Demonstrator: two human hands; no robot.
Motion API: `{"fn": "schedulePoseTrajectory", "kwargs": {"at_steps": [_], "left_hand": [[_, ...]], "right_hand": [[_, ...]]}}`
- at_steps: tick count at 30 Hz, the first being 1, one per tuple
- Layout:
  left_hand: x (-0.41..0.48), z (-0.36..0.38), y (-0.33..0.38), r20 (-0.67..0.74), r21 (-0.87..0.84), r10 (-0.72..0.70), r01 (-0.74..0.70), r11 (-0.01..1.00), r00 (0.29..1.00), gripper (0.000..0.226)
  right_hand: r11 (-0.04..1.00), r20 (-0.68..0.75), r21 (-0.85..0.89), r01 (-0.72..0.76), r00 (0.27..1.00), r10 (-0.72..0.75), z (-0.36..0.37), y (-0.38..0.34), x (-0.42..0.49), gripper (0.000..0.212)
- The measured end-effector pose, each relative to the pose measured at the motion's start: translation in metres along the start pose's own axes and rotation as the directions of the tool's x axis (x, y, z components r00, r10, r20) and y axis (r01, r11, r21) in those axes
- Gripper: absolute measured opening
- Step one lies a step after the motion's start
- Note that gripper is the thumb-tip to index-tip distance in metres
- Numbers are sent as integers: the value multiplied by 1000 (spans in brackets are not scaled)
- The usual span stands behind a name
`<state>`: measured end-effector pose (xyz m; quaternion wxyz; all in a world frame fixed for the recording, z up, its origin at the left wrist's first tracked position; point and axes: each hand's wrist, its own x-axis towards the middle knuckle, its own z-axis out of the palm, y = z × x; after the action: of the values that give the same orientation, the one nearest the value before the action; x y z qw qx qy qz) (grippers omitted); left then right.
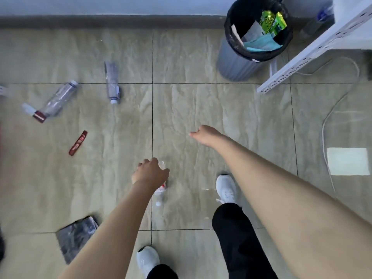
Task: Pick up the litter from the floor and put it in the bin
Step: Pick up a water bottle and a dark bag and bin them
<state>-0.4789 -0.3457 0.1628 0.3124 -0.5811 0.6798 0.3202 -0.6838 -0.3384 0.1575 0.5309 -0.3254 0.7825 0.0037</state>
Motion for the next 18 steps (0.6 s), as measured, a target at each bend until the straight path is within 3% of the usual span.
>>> {"fn": "schedulePoseTrajectory", "kwargs": {"at_steps": [6,11,18], "left_hand": [[-13,36,-127,-10,6,-16,16,1000,1000,55],[2,94,-179,-14,-14,10,-10,1000,1000,55],[72,191,-214,-67,-50,65,-68,996,996,50]], "right_hand": [[999,49,-22,-31,998,32,134,-21,-18,36],[997,101,-7,-80,992,80,235,-10,2,36],[940,-17,200,-277,958,286,358,34,88,65]]}}
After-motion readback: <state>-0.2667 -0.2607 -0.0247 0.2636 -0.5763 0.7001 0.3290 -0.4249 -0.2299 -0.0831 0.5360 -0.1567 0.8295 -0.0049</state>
